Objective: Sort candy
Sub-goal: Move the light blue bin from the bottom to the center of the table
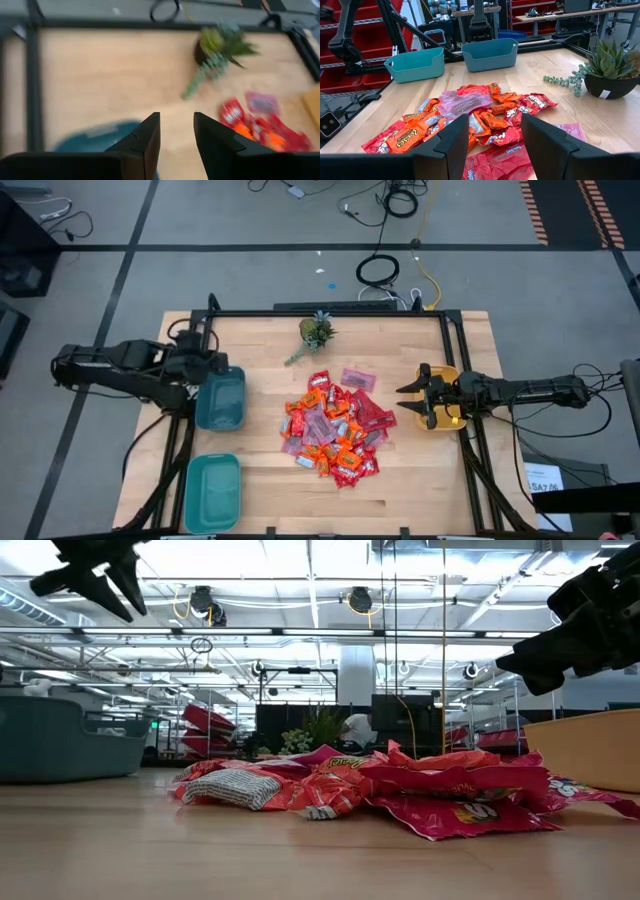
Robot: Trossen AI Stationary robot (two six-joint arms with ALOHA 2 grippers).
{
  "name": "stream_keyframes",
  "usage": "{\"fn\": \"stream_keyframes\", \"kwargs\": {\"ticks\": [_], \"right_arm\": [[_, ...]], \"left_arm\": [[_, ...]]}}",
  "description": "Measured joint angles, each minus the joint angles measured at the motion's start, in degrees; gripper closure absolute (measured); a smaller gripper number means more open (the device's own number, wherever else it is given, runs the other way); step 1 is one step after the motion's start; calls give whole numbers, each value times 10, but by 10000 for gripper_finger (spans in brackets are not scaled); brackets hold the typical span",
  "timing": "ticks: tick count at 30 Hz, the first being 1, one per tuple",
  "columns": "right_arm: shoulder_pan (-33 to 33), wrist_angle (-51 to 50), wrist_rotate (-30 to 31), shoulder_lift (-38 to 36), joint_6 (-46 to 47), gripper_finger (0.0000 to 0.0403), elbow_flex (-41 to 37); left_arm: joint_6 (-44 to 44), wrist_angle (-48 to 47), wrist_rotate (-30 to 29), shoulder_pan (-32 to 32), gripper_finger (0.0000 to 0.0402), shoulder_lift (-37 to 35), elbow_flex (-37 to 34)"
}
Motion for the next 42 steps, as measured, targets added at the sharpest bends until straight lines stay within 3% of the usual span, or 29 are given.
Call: {"fn": "stream_keyframes", "kwargs": {"ticks": [12, 17, 20, 23, 28, 37, 42], "right_arm": [[0, 0, 0, 0, 0, 231, 0], [0, 0, 0, 0, 0, 231, 0], [0, 0, 0, 0, 0, 231, 0], [0, -1, 0, 0, 0, 231, 0], [0, -2, 0, 0, 0, 231, 0], [0, -2, 0, 0, 0, 231, 0], [0, -2, 0, 0, 0, 231, 0]], "left_arm": [[-232, -1, 51, -213, 274, 152, 1], [-399, -90, 54, -330, 274, 215, 38], [-497, -142, 91, -396, 274, 249, 65], [-509, -121, 155, -435, 274, 271, 75], [-507, -55, 196, -457, 274, 297, 76], [-418, -52, 202, -464, 274, 336, 76], [-450, -66, 230, -463, 274, 339, 76]]}}
